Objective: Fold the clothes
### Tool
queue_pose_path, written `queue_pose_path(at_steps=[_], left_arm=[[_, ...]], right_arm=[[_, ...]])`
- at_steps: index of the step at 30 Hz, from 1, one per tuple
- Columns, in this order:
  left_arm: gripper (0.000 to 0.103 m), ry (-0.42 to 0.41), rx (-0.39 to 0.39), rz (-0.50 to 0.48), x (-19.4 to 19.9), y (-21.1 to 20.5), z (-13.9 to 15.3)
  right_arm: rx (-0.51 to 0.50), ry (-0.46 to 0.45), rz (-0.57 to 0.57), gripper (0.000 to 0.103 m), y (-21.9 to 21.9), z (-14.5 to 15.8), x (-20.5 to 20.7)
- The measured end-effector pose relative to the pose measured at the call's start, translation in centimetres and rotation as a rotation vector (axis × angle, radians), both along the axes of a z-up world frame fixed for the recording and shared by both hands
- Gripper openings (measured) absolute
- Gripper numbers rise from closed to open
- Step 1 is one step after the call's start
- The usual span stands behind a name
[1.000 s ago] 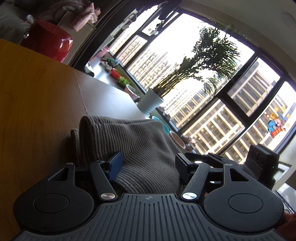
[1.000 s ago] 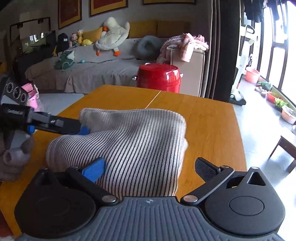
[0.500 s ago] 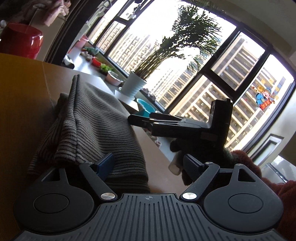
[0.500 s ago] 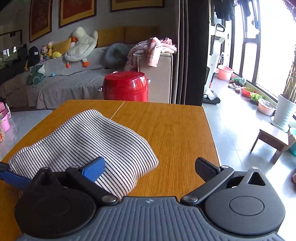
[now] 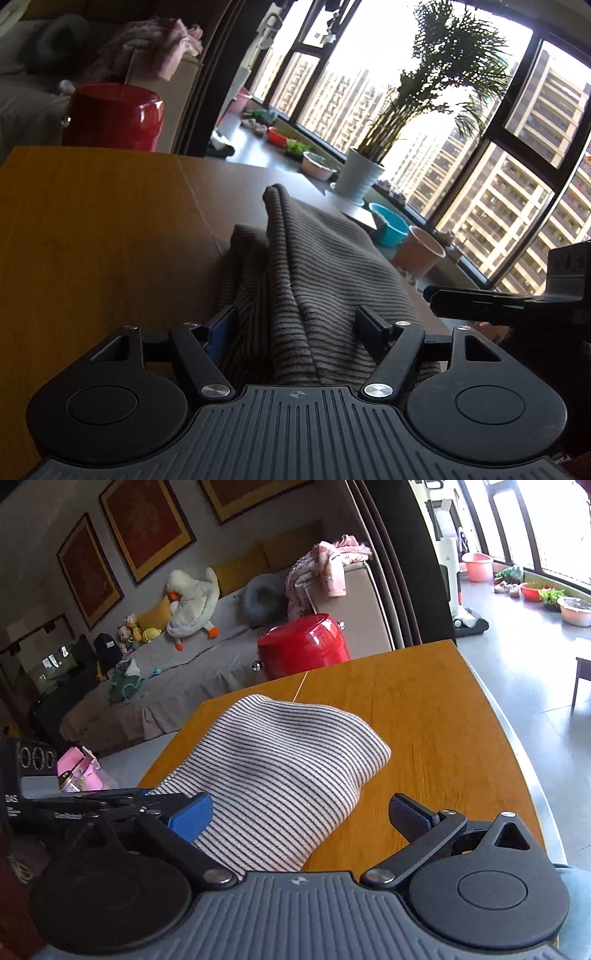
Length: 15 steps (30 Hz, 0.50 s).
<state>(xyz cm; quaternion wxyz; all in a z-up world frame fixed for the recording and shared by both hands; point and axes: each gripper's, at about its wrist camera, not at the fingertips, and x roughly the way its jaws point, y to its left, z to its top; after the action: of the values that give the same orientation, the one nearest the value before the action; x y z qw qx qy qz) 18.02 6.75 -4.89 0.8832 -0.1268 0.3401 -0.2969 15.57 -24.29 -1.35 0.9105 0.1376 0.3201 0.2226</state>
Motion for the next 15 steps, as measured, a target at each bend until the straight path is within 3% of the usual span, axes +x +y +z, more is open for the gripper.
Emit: queue_pose_path(at_steps=[1,5,8,15], left_arm=[[0.075,0.005,-0.009,-0.001,0.1,0.1,-0.2],[0.076,0.011,-0.027,0.003,0.0,1.0,-0.5],[0.076,0.031,-0.06,-0.005,0.1,1.6,-1.0],[0.076,0.064,-0.153,-0.07,-0.2,1.3,-1.9]], right_arm=[[0.002,0.002,0.007,0.089,0.2,-0.1,0.1],[0.008,0.023,0.036,0.079,1.1,-0.4,0.7],[0.034,0.047,0.049,0.079,1.8,-0.8,1.3],[-0.051,0.026,0.038,0.079,2.9,-0.8,4.0]])
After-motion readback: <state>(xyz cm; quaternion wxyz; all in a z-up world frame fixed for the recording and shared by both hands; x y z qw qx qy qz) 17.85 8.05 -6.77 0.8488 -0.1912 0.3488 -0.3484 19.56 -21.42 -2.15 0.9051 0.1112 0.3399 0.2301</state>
